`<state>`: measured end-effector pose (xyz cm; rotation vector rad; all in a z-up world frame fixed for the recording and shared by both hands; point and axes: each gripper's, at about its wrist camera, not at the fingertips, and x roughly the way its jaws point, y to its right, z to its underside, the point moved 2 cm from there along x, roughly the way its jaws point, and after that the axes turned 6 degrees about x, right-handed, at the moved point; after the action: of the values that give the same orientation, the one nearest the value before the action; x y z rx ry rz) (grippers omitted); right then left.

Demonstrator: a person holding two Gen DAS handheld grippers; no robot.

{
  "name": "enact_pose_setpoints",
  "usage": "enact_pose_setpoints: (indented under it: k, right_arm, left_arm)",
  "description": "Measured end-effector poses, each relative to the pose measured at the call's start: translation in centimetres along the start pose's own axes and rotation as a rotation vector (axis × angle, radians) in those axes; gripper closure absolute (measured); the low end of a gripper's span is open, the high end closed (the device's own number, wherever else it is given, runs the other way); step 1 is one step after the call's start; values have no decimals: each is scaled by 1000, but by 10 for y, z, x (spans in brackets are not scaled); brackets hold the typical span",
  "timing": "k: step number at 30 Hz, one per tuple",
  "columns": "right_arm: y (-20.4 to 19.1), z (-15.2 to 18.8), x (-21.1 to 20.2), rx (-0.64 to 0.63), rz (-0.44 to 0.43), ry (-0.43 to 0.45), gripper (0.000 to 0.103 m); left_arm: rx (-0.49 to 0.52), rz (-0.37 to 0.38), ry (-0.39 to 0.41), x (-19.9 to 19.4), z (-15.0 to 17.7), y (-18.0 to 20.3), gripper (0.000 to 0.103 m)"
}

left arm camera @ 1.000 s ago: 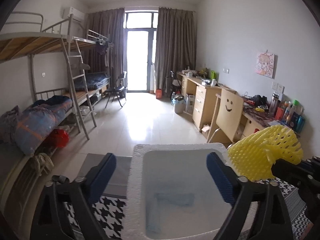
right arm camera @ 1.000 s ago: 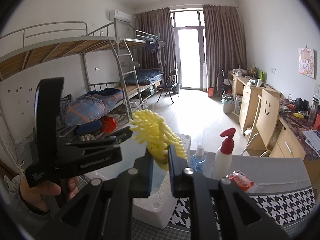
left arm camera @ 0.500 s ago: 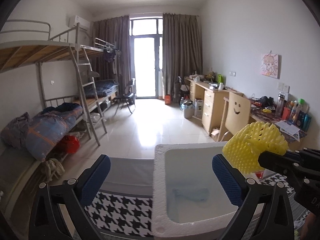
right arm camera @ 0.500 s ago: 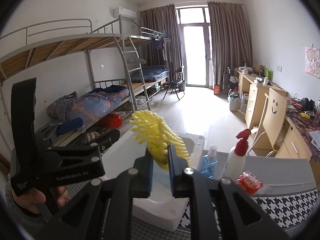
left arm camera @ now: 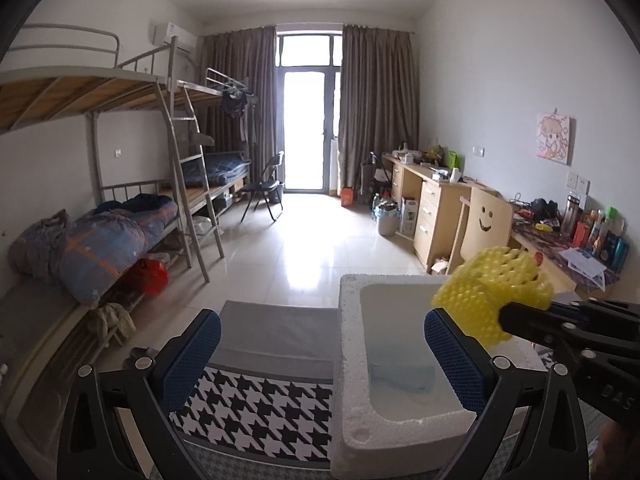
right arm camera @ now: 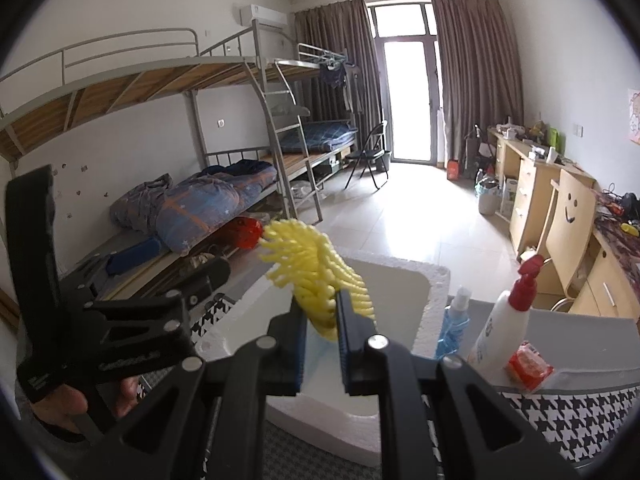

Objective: Organize soft objects
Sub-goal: 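Open the left tool over the box while the right tool lowers the sponge inside, then open the right tool to release the yellow sponge into the box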

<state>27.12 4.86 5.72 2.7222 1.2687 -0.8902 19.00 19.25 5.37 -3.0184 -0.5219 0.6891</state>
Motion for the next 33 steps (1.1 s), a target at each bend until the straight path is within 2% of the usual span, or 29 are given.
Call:
enact_pose_setpoints:
  k: [8,9,11,12,13,17,25,33]
  right_arm:
    - [0,3,15,6,40,-33,85]
    - [1,4,17,2,42,-45,83]
    - [2,6,21,-4,58,-60,68]
    - [4,6,23,-1,67,-63,57]
    - [5,7,25,6,72,-65,51]
    - [10,8,27,12,86,-85,45]
    - [11,5,5,20,86,-32,22]
    - [9,6,-12,14,100,10,16]
  left_arm:
    - [5,-14,3,-4,5,-2,1]
    - [9,-12,-1,-3,5,-1,1]
    - [11,-10,-10,-2,6,-1,1]
    - [17,-15,-8,-3,7,-1,1]
    - [23,-18,-8,-3,7,0,1]
    - [16,-17,-15,-3,8,-3,1]
    - [1,-29,-19,-6,6,-9,1]
    - [-2,-13,-1,-16,1,-7,1]
